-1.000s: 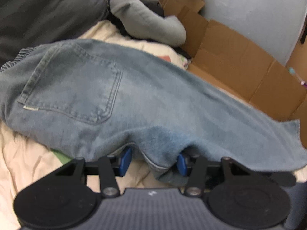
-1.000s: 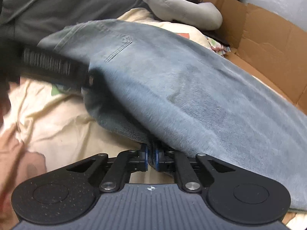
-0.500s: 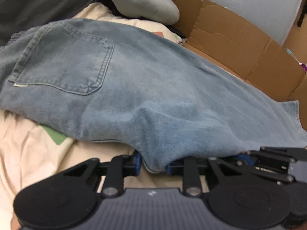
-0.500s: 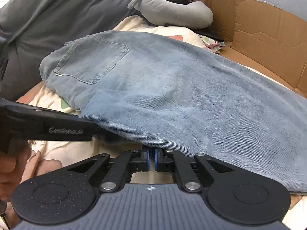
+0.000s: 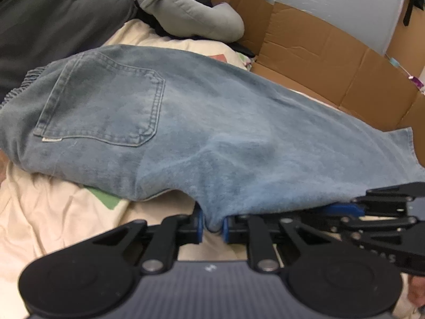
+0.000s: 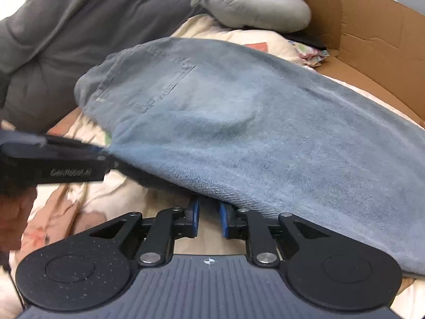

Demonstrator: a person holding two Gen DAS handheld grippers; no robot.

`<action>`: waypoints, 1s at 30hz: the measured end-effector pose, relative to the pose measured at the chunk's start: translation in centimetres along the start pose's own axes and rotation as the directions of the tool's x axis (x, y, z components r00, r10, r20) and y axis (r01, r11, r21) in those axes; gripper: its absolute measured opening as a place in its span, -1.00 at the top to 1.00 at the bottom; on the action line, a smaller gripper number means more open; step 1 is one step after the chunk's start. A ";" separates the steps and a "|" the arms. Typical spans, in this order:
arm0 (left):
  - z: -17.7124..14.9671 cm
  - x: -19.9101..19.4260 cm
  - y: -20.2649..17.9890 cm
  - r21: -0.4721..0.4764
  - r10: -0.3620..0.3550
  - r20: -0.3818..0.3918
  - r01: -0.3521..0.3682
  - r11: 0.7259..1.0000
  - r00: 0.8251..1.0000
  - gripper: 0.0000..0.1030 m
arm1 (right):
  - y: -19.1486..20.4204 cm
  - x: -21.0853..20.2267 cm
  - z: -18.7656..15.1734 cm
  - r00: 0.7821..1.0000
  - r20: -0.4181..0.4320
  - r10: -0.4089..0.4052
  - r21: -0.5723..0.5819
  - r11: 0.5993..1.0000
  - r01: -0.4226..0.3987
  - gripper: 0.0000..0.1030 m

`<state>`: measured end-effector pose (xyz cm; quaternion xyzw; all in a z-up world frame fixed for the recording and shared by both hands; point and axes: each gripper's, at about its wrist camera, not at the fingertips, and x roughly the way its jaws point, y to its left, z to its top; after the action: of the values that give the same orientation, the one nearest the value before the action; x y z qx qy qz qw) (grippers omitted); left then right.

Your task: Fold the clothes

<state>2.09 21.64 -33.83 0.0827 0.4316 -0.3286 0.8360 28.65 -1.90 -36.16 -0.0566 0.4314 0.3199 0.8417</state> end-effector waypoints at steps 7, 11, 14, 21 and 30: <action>0.2 -0.3 0.1 0.026 0.008 -0.022 -0.008 1.000 1.000 0.74 | -2.5 -2.2 -1.1 0.995 -0.104 0.010 -0.077 0.997 -0.018 0.65; 0.5 -0.2 0.0 0.047 0.020 -0.043 -0.018 0.999 0.999 0.75 | -4.8 -3.8 -1.4 0.989 -0.146 -0.007 -0.114 0.993 -0.009 0.65; 0.8 -0.3 -0.3 0.080 0.031 -0.053 -0.027 0.996 0.998 0.75 | -6.8 -5.0 -1.0 0.984 -0.179 -0.017 -0.125 0.992 -0.006 0.65; 1.4 0.5 -0.5 0.108 0.060 -0.110 -0.049 0.993 0.992 0.74 | -11.8 -8.7 -0.8 0.971 -0.232 -0.055 -0.139 0.990 0.023 0.65; 1.1 0.9 -1.0 0.098 0.072 -0.103 -0.062 0.993 0.992 0.72 | -18.2 -13.3 -5.0 0.985 -0.110 -0.131 0.056 0.989 0.137 0.62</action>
<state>2.50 19.97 -33.71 0.1540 0.4563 -0.3153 0.8177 30.26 -24.60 -32.47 -0.0756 0.4804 0.2453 0.8386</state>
